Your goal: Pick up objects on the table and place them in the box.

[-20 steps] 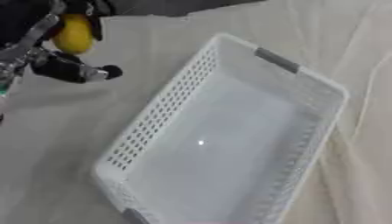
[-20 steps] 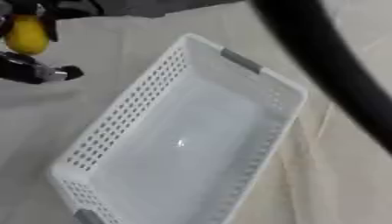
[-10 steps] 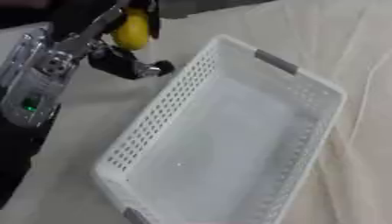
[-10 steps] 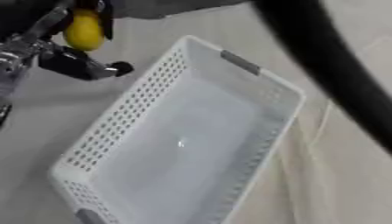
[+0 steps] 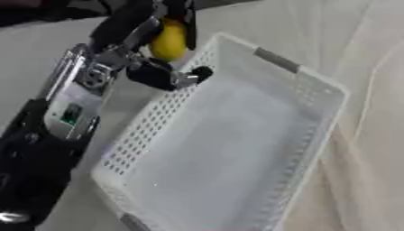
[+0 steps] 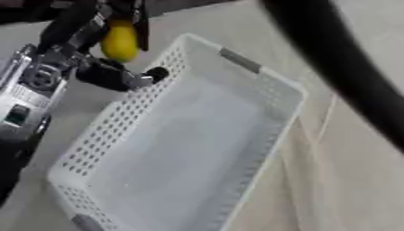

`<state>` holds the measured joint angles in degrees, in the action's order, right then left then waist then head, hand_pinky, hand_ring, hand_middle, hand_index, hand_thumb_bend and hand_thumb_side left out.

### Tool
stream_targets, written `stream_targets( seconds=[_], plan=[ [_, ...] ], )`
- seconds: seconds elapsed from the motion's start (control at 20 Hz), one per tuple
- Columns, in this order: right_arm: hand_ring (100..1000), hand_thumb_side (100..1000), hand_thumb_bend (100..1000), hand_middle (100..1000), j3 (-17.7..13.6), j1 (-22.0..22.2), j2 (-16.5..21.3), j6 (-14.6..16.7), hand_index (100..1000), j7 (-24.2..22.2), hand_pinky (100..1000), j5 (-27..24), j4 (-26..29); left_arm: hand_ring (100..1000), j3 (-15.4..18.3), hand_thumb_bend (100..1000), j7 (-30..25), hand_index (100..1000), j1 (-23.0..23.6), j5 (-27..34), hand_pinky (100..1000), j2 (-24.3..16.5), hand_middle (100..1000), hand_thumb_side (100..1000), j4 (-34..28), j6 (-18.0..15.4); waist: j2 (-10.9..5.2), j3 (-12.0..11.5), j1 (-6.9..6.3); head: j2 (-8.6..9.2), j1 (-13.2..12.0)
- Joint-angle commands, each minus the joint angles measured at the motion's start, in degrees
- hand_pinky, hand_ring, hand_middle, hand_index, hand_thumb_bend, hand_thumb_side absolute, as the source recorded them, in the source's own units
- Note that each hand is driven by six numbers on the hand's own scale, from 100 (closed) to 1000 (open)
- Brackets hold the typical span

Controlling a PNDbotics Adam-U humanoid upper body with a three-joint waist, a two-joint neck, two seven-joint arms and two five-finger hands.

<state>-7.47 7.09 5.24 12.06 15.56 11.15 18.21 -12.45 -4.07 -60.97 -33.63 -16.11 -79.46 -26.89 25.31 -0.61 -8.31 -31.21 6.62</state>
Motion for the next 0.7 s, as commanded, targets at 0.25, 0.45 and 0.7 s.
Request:
stream_targets(
  seconds=[0.25,0.45,0.7],
  plan=[
    [579,872,100,672,-0.32,1.19,1.04,-0.33,719,-0.09,468,0.62,0.24,100,-1.03,100,-1.63,167,-1.29,0.81,100,2.5,100,100,4.42,-0.62,-1.76,0.22,0.13,-0.15,1.47],
    [579,872,100,671,-0.41,1.34,1.3,-0.41,719,-0.19,468,0.94,0.51,100,-1.89,100,-1.78,235,-1.62,0.76,100,4.07,114,100,6.27,-1.34,-1.9,0.41,0.01,-0.39,2.03],
    [579,872,100,672,-0.54,1.37,1.29,-0.58,719,-0.19,469,1.08,0.62,392,-2.67,100,-2.22,530,-1.64,0.02,100,4.13,452,330,8.16,-2.08,-1.83,0.3,-0.1,-0.32,2.33]
  ],
)
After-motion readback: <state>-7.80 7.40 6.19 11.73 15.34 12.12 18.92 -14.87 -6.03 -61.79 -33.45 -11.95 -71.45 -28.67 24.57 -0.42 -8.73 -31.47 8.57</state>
